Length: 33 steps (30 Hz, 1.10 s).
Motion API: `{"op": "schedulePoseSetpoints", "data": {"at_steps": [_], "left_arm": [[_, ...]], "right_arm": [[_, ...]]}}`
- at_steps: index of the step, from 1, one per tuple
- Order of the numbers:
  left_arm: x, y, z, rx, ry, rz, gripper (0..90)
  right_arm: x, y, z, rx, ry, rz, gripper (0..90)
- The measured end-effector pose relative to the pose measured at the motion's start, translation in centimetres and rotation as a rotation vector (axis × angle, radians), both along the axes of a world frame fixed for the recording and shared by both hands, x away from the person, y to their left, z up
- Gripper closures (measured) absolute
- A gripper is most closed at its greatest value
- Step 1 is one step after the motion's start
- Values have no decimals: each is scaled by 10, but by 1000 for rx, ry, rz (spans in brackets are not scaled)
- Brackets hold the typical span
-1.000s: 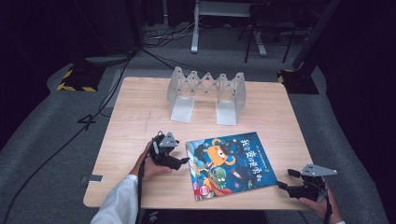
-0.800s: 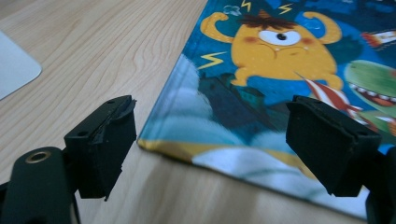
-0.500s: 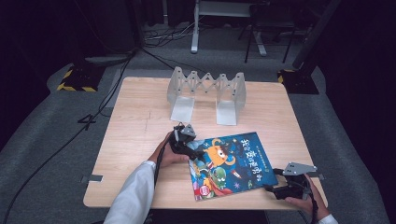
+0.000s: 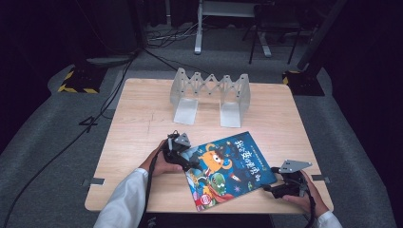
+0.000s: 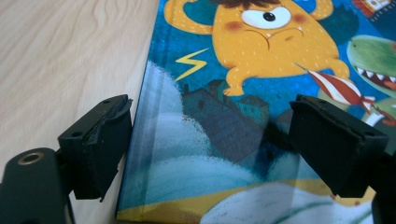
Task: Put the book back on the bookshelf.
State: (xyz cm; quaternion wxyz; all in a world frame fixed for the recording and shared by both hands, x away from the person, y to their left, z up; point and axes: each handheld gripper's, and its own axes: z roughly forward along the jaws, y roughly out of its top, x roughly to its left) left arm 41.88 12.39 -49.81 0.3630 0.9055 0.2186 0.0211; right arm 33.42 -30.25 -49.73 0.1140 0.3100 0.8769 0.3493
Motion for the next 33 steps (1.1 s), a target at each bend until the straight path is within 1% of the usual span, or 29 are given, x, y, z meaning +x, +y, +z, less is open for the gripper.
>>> {"op": "schedulePoseSetpoints", "data": {"at_steps": [1, 2, 4, 6, 9, 11, 13, 14, 15, 16, 17, 18, 19, 21, 23, 24, 26, 29, 31, 33], "left_arm": [[-4, 5, 0, 0, 4, 1, 144], [-8, 11, 0, 5, -2, -6, 146], [-17, 22, 1, 6, 5, -6, 149], [-26, 34, 1, 11, 4, -9, 155], [-39, 47, 0, -4, 5, 6, 153], [-47, 53, -1, -12, -3, 11, 151], [-56, 59, -2, -14, -12, 29, 152], [-59, 61, -3, -23, -13, 34, 153], [-59, 61, -3, -23, -13, 34, 153], [-63, 64, -3, -28, -14, 38, 153], [-69, 68, -4, -32, -16, 41, 156], [-69, 68, -4, -32, -16, 41, 156], [-74, 70, -4, -36, -21, 52, 156], [-75, 71, -5, -38, -24, 57, 156], [-79, 73, -5, -48, -26, 67, 157], [-80, 74, -5, -44, -26, 70, 158], [-83, 75, -5, -44, -25, 77, 158], [-89, 75, -5, -39, -34, 80, 161], [-94, 74, -6, -20, -52, 72, 164], [-98, 72, -6, -16, -62, 67, 168]], "right_arm": [[2, 3, 0, -1, 1, 2, 192], [4, 6, 1, -3, 2, 5, 202], [8, 12, 1, 1, 2, 3, 218], [13, 17, 0, 9, -3, -13, 233], [23, 27, 0, 9, -11, -34, 253], [28, 32, 0, 13, -13, -47, 249], [36, 38, -2, 24, -25, -73, 235], [39, 41, -2, 20, -28, -91, 223], [42, 45, -3, 5, -38, -104, 215], [42, 45, -3, 5, -38, -104, 215], [47, 49, -2, 3, -40, -125, 215], [47, 50, -2, 2, -40, -133, 216], [47, 51, -3, 2, -44, -138, 224], [45, 50, -3, 3, -49, -138, 241], [41, 51, -3, 7, -47, -129, 247], [38, 51, -2, 2, -45, -124, 248], [32, 54, -2, 2, -39, -96, 250], [20, 63, -1, -2, -34, -34, 251], [13, 70, -1, -6, -34, 26, 250], [9, 76, -1, -5, -34, 46, 249]]}}
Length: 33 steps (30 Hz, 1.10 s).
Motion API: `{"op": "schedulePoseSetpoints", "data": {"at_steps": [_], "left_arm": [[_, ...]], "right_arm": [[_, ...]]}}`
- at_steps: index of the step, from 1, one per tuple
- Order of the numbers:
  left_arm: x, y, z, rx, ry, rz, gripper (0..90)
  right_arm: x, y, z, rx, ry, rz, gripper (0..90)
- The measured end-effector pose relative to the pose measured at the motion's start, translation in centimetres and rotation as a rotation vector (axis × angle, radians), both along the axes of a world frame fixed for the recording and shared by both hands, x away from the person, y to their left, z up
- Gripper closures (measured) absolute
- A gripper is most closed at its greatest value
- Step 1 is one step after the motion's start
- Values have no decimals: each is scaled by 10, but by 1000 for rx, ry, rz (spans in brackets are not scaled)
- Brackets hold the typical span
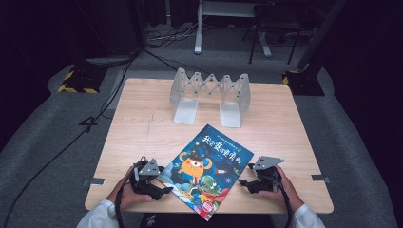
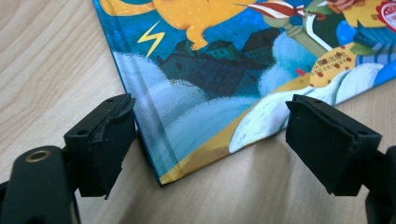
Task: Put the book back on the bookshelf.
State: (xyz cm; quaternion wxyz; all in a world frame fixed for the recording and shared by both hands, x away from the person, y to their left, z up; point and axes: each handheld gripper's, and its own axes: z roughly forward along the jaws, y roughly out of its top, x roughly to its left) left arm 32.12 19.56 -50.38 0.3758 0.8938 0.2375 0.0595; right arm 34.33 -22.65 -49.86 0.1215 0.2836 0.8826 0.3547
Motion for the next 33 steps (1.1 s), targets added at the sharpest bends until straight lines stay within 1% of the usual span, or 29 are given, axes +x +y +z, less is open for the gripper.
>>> {"op": "schedulePoseSetpoints", "data": {"at_steps": [4, 5, 6, 8, 10, 12, 13, 14, 15, 16, 17, 18, 19, 20, 21, 23, 25, 27, 29, 31, 33], "left_arm": [[-4, -2, 0, -8, 6, -11, 188], [-4, -3, 0, -14, 7, -10, 188], [-5, -4, 0, -25, 18, -17, 203], [-5, -6, 0, -38, 30, -33, 220], [-7, -12, 0, -37, 28, -44, 234], [-9, -17, 0, -26, 25, -54, 222], [-10, -20, 1, -17, 17, -62, 222], [-11, -23, 1, -12, 14, -67, 220], [-12, -25, 1, -13, 16, -71, 213], [-13, -29, 0, -19, 16, -81, 211], [-13, -29, 0, -19, 16, -81, 223], [-14, -31, 0, -21, 17, -88, 223], [-15, -33, 0, -24, 19, -96, 229], [-17, -38, 0, -25, 21, -114, 232], [-17, -38, 0, -25, 21, -114, 236], [-19, -43, 0, -28, 24, -127, 236], [-21, -47, 1, -27, 24, -132, 236], [-21, -48, 0, -30, 26, -130, 235], [-22, -49, 1, -29, 27, -125, 236], [-22, -49, 1, -34, 31, -134, 235], [-23, -50, 1, -37, 33, -141, 241]], "right_arm": [[3, 4, 0, -2, -2, -5, 219], [5, 4, -1, -1, 1, -16, 191], [10, 4, -1, -3, 2, -36, 176], [18, 2, -2, -1, -6, -67, 176], [24, 0, -1, -3, -13, -109, 185], [28, -3, -1, 0, -19, -137, 200], [29, -5, -1, 0, -22, -148, 223], [29, -6, -1, 2, -26, -153, 266], [28, -7, 0, 1, -28, -153, 292], [26, -7, 1, -2, -28, -150, 297], [22, -9, 2, -11, -17, -128, 296], [22, -9, 2, -11, -17, -128, 296], [15, -13, 1, -2, 3, -92, 294], [10, -15, 1, -2, 3, -79, 293], [10, -15, 1, -2, 3, -79, 293], [1, -19, 2, -9, 10, -46, 295], [-4, -21, 3, -16, 12, -46, 304], [-5, -22, 3, -11, 8, -43, 324], [-4, -22, 3, -12, 12, -44, 309], [-1, -23, 3, -15, 13, -50, 282], [2, -24, 2, -13, 9, -66, 279]]}}
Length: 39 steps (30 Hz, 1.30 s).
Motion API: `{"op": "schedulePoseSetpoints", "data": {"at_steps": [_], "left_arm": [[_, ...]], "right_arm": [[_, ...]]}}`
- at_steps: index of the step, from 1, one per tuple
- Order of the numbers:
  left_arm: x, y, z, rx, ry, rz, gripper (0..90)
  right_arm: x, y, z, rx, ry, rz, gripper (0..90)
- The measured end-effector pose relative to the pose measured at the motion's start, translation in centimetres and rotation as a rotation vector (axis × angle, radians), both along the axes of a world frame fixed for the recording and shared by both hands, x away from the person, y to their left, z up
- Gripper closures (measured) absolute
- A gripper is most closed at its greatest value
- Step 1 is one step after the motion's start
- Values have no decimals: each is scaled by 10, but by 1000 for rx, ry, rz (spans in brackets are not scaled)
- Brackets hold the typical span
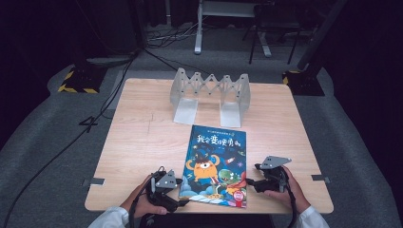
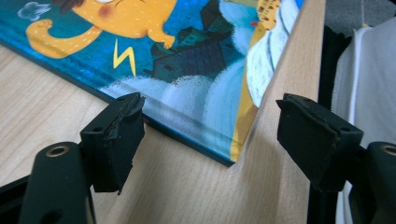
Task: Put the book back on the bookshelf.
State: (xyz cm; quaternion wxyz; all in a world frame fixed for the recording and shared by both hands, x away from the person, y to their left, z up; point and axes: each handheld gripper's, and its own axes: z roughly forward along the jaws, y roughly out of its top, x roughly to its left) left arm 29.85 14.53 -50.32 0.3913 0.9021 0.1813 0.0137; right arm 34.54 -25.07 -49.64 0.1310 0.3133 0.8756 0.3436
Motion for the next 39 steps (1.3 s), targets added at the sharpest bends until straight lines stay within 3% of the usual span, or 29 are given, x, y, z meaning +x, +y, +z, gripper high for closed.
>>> {"op": "schedulePoseSetpoints", "data": {"at_steps": [8, 10, 12, 14, 17, 22, 25, 33, 39], "left_arm": [[2, -16, 0, 13, -26, -26, 246], [2, -18, 0, 12, -32, -14, 261], [0, -21, 0, 36, -62, 21, 267], [-4, -22, -1, 56, -79, 24, 251], [-5, -14, 0, 63, -75, 27, 231], [0, 11, -1, 59, -78, 124, 217], [3, 17, -1, 63, -80, 160, 211], [7, -1, -1, 73, -83, 195, 181], [6, -8, -1, 73, -81, 197, 178]], "right_arm": [[10, -11, 0, -1, -14, -76, 311], [9, -14, 1, 3, -2, -71, 310], [6, -16, 2, -7, 9, -58, 310], [3, -16, 3, -21, 18, -45, 310], [-8, -13, 8, -77, 42, -7, 304], [-23, -13, 12, -124, 100, 12, 276], [-30, -12, 15, -155, 136, 11, 274], [-54, 5, 21, -262, 207, 92, 302], [-53, 16, 27, -321, 252, 99, 400]]}}
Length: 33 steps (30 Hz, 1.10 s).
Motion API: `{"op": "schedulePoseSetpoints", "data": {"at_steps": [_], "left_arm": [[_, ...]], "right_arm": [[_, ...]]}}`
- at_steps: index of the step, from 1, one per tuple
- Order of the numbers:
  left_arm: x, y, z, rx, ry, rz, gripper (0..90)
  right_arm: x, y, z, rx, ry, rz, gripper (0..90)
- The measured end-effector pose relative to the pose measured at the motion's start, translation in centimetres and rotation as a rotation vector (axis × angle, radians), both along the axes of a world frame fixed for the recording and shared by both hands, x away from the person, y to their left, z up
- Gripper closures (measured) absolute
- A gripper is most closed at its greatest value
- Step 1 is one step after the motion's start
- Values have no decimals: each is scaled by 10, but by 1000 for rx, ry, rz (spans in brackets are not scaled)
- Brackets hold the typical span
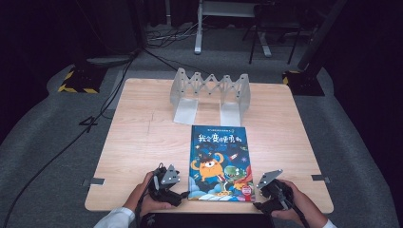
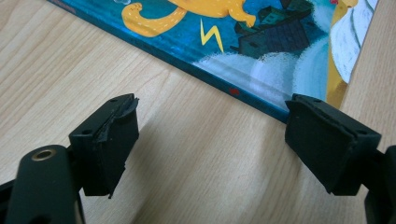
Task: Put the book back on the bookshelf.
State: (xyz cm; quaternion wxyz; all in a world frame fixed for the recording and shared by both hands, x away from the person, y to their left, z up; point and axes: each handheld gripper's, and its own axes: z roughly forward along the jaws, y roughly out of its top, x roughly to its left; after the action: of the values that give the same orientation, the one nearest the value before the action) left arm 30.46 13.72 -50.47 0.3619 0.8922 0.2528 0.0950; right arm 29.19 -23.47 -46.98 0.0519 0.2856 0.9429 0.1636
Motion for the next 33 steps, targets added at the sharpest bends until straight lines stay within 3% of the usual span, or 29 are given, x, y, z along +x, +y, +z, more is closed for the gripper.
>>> {"op": "schedulePoseSetpoints", "data": {"at_steps": [4, 8, 12, 15, 16, 18, 19, 21, 22, 24, 26, 27, 28, 30, 33], "left_arm": [[0, -2, 0, -1, -1, -10, 178], [0, -2, 0, -1, -2, -11, 178], [0, -2, 0, -1, -1, -12, 179], [1, -2, 0, -1, 0, -13, 178], [0, -2, 0, -3, 1, -11, 179], [0, -2, 0, -3, 1, -11, 178], [1, -2, 0, -2, 0, -11, 178], [1, -2, 0, -2, 0, -12, 179], [1, -2, 0, -2, 0, -12, 180], [1, -2, 0, -3, 1, -13, 180], [1, -2, 0, -3, 0, -15, 180], [1, -2, 0, -2, 0, -16, 180], [1, -2, 0, -2, 1, -17, 180], [2, -1, 0, -3, 1, -17, 180], [2, -1, 0, -2, 1, -18, 179]], "right_arm": [[5, 9, 4, -72, 46, 13, 517], [10, 14, 6, -109, 69, 11, 535], [8, 14, 6, -98, 58, 7, 558], [1, 8, 5, -33, 24, 21, 671], [-5, 4, 3, 13, -3, 24, 717], [-7, 2, 2, 32, -14, 18, 720], [-12, -6, -2, 108, -57, -3, 731], [-15, -12, -5, 166, -76, -18, 736], [-15, -12, -5, 166, -76, -18, 736], [-16, -18, -11, 251, -94, -16, 743], [-14, -22, -15, 321, -100, -3, 669], [-12, -23, -16, 336, -98, -9, 546], [-11, -22, -16, 340, -113, -8, 493], [-8, -21, -17, 349, -117, 9, 461], [0, -23, -16, 433, -84, -1, 403]]}}
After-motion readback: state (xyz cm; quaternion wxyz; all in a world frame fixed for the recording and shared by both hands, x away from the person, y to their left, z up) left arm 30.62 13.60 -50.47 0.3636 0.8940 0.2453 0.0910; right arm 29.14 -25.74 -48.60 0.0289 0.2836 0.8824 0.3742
